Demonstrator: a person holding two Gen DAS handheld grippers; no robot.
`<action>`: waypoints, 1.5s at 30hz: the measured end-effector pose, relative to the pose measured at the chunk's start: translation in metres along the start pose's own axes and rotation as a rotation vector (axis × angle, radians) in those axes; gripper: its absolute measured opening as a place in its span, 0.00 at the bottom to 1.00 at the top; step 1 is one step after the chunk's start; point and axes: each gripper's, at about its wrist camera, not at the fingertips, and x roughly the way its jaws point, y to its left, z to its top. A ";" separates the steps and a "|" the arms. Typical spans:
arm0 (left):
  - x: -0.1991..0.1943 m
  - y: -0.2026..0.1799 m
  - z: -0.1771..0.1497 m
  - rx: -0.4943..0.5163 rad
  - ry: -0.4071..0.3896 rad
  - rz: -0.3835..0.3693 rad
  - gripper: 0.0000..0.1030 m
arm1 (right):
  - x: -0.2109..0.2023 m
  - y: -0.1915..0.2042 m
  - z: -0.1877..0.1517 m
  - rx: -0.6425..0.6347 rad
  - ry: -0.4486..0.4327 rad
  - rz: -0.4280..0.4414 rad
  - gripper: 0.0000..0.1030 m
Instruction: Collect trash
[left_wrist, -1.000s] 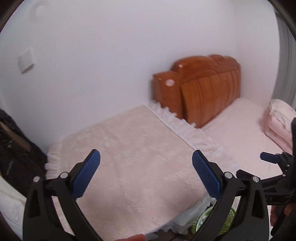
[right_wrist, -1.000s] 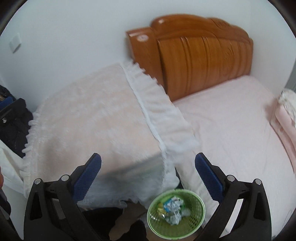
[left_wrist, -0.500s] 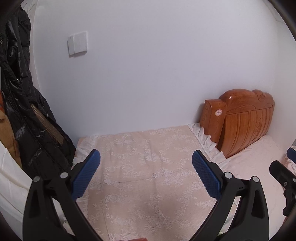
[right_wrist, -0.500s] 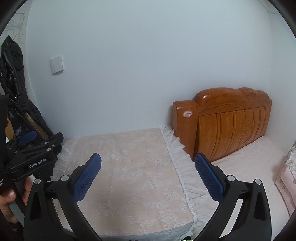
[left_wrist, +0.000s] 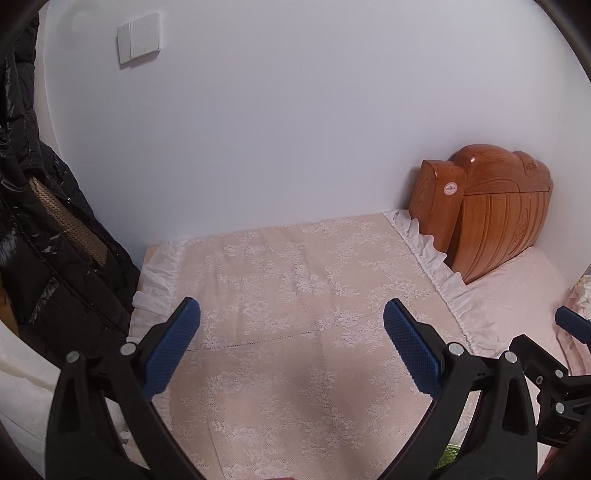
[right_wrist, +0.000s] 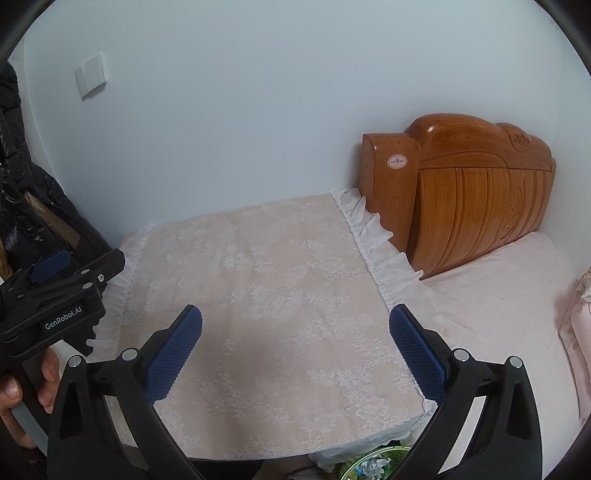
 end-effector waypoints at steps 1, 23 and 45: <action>0.000 0.001 0.001 -0.001 -0.002 -0.002 0.92 | 0.000 0.002 0.002 -0.003 -0.003 -0.003 0.98; 0.012 0.003 0.006 -0.022 0.018 -0.021 0.92 | 0.013 -0.004 0.000 -0.002 0.011 -0.016 0.98; 0.014 0.008 0.004 -0.025 0.027 -0.030 0.92 | 0.016 -0.002 -0.004 -0.007 0.015 -0.016 0.98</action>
